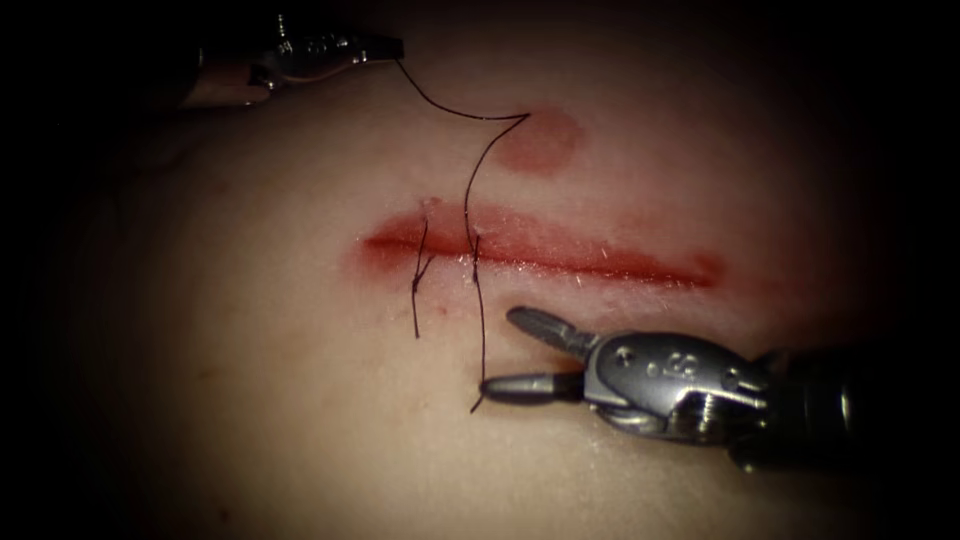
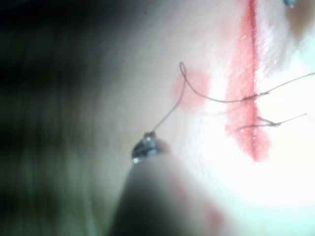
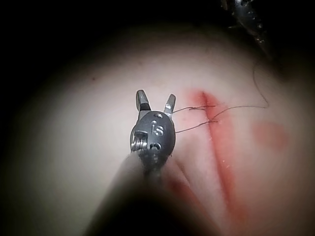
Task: Wound Closure
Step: Use the left gripper to wrap the suture around the right gripper once.
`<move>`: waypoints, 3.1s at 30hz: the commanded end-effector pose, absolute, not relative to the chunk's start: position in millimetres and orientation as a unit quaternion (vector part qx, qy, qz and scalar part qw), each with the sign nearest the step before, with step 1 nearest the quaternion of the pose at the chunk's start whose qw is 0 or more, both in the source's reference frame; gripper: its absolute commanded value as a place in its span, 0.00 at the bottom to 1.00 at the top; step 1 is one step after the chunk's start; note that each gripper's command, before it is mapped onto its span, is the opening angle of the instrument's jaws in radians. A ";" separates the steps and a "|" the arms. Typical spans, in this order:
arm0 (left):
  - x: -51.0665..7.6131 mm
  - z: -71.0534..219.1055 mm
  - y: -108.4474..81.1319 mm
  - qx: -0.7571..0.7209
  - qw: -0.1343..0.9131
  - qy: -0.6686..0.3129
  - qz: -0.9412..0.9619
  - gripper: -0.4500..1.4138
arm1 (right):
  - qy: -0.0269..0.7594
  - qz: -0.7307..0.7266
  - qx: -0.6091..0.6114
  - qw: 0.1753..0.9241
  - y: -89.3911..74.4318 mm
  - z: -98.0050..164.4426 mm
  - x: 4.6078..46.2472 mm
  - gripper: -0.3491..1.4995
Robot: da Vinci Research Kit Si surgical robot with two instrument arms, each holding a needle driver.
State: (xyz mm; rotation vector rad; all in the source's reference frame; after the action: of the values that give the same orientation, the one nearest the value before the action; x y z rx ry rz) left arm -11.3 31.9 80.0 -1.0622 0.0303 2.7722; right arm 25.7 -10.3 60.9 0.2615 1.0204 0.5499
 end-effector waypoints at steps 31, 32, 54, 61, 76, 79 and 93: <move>-4.7 68.7 30.1 -0.421 0.128 0.006 0.898 0.00 | 0.512 0.255 0.159 0.805 -5.3 73.9 33.9 0.70; -4.6 68.3 29.8 -0.427 0.131 0.004 0.895 0.00 | 0.510 0.255 0.159 0.806 -5.4 74.6 34.0 0.70; -7.3 61.4 20.0 -0.504 0.160 -0.036 0.848 0.00 | 0.477 0.293 0.095 0.823 -3.9 81.1 34.0 0.65; -8.3 61.1 16.2 -0.516 0.163 -0.044 0.840 0.00 | 0.485 0.312 0.065 0.814 -3.5 81.9 32.9 0.65; -10.7 59.5 12.1 -0.538 0.166 -0.060 0.824 0.00 | 0.496 0.327 0.044 0.803 -3.0 82.2 32.7 0.63; -11.2 59.3 11.7 -0.540 0.164 -0.060 0.823 0.00 | 0.496 0.328 0.042 0.803 -2.9 82.2 32.7 0.63; -13.3 60.0 9.5 -0.555 0.157 -0.069 0.814 0.00 | 0.516 0.332 0.045 0.789 -2.3 81.8 32.6 0.62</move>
State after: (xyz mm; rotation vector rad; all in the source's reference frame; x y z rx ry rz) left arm -13.1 9.6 59.9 -1.5878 -0.1993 2.3314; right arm 32.1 -2.0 81.3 0.1054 1.1176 0.7120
